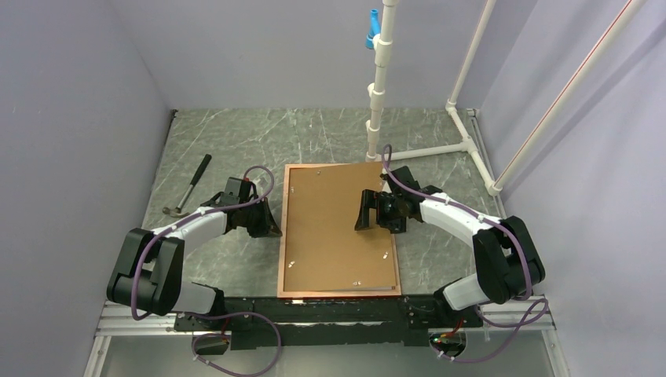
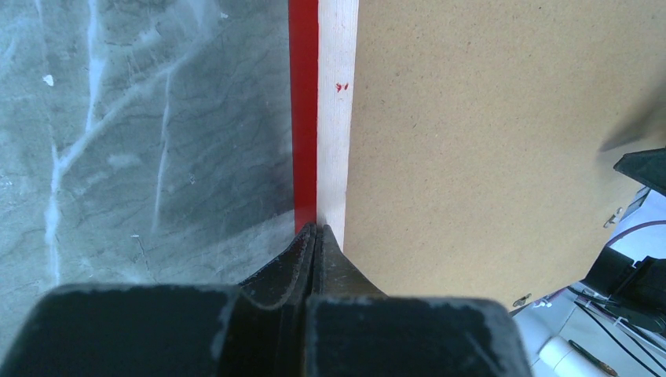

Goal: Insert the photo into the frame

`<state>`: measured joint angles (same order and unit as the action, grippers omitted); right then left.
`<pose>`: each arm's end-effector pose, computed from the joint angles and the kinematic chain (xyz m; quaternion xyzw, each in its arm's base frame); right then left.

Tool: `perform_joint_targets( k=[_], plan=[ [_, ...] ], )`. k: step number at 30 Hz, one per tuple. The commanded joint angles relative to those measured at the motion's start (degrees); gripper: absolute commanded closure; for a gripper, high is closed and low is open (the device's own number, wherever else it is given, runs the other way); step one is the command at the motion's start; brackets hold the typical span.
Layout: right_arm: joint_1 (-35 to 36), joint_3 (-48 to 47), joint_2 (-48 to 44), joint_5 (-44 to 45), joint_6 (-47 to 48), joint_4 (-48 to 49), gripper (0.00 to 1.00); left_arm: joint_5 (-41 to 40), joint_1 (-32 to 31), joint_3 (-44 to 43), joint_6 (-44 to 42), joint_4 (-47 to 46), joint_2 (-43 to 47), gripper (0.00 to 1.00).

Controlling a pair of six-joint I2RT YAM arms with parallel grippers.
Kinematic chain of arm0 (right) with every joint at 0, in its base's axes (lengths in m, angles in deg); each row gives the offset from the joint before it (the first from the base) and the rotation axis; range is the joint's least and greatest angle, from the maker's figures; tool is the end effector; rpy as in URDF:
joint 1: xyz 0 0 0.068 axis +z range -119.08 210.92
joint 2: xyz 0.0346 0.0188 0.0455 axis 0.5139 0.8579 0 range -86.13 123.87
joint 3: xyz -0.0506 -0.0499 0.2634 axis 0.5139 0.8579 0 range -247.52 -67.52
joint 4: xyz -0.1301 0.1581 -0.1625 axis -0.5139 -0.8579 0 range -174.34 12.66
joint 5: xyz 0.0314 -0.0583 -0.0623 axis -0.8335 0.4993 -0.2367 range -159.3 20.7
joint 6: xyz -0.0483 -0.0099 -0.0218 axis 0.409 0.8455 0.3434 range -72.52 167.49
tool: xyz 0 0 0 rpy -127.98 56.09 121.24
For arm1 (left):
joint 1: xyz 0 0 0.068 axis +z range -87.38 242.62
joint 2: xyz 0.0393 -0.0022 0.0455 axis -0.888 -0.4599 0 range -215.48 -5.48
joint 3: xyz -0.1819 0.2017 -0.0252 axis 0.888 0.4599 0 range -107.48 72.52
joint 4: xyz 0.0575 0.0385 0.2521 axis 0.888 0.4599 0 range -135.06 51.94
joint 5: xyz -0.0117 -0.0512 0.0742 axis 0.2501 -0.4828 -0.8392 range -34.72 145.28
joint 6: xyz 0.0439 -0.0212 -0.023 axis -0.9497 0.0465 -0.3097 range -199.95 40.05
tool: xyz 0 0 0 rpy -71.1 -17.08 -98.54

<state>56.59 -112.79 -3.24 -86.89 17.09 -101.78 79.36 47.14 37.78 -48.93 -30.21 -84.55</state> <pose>0.2375 0.1261 0.1782 0.0027 0.9597 0.2430 0.1409 0.2290 -0.0785 0.1530 -0.0726 0.9417 -0.2873 0.1594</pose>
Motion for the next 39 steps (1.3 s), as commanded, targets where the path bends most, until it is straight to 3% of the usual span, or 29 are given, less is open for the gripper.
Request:
perform_joint_targets(
  k=[1,11,23,29,34,39],
  plan=[
    [0.4,-3.2,-1.1,3.9,1.2,-1.4,0.0,-3.7,-0.8,-0.2,-1.7,0.6,-1.1,0.98],
    [0.5,-4.5,-3.2,8.3,1.6,-4.2,0.0,-4.2,-0.8,-0.1,-1.6,0.9,-0.8,0.97],
    [0.9,-3.9,-6.9,13.5,1.1,-4.9,0.0,-6.3,-0.8,-0.9,-1.7,2.9,3.8,0.83],
    [-1.0,-1.2,-7.6,10.8,0.4,-3.4,0.0,-6.7,-0.8,-1.1,-2.4,3.8,7.0,0.63],
    [-3.0,0.8,-8.1,8.4,0.6,-2.7,0.01,-4.4,-0.9,-0.3,-2.8,3.1,9.2,0.39],
    [-4.4,3.4,-8.1,7.0,1.0,-2.6,0.01,-1.5,-1.2,0.9,-2.8,2.0,9.7,0.3]
  ],
)
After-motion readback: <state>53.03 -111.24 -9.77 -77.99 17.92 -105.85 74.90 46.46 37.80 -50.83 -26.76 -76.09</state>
